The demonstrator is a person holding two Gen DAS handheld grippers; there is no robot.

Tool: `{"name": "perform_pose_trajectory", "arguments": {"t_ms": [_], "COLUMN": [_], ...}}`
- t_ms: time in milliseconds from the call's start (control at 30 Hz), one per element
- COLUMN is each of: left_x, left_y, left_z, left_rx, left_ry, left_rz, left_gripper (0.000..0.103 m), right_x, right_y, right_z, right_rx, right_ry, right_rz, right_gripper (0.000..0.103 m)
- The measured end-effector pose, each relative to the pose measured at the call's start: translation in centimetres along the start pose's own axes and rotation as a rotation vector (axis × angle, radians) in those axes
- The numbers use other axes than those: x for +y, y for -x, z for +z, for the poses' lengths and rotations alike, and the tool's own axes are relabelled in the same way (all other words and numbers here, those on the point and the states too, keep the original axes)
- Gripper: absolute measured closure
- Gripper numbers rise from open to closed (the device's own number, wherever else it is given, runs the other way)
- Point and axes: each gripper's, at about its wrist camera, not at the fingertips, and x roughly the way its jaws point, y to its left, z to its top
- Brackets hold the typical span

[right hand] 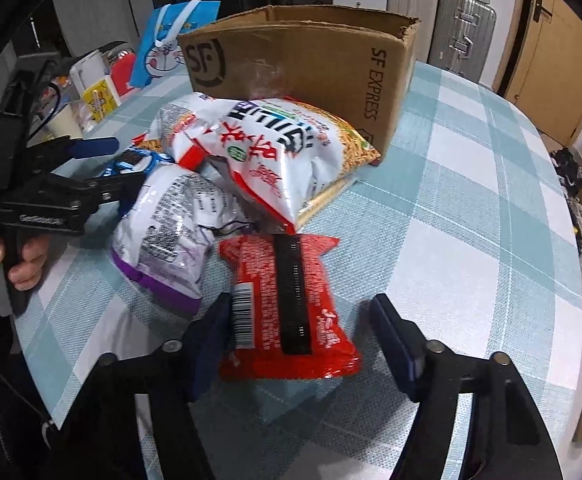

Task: Organize snacks
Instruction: 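Move both open tools back toward the remaining packets on the table, then grasp the blue Oreo pack with the left tool while the right tool grasps the red wafer pack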

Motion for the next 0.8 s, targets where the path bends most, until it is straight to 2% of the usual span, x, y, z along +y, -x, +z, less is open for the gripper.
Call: {"name": "perform_pose_trajectory", "arguments": {"t_ms": [67, 133, 333, 433, 600, 633, 800], "left_x": [0.0, 0.0, 0.0, -0.2, -0.4, -0.4, -0.7], "left_y": [0.0, 0.1, 0.0, 0.0, -0.3, -0.4, -0.2], "left_z": [0.1, 0.1, 0.0, -0.1, -0.1, -0.1, -0.3], "left_rx": [-0.003, -0.002, 0.012, 0.011, 0.026, 0.030, 0.032], "left_ry": [-0.005, -0.008, -0.002, -0.007, -0.014, -0.016, -0.030], "left_rz": [0.004, 0.004, -0.009, -0.011, -0.019, -0.026, -0.064], "left_gripper": [0.001, 0.001, 0.001, 0.001, 0.001, 0.003, 0.031], "right_x": [0.1, 0.3, 1.1, 1.5, 0.9, 0.6, -0.7], "right_y": [0.0, 0.2, 0.6, 1.0, 1.7, 1.7, 2.7], "right_z": [-0.1, -0.2, -0.5, -0.7, -0.7, -0.7, -0.6], "right_rx": [-0.003, -0.008, -0.014, -0.025, -0.043, -0.045, -0.072], "right_ry": [0.006, 0.013, 0.062, 0.096, 0.081, 0.076, 0.038], "right_rz": [-0.002, 0.011, 0.019, 0.013, 0.003, 0.001, -0.014], "right_gripper": [0.038, 0.046, 0.055, 0.056, 0.056, 0.056, 0.056]}}
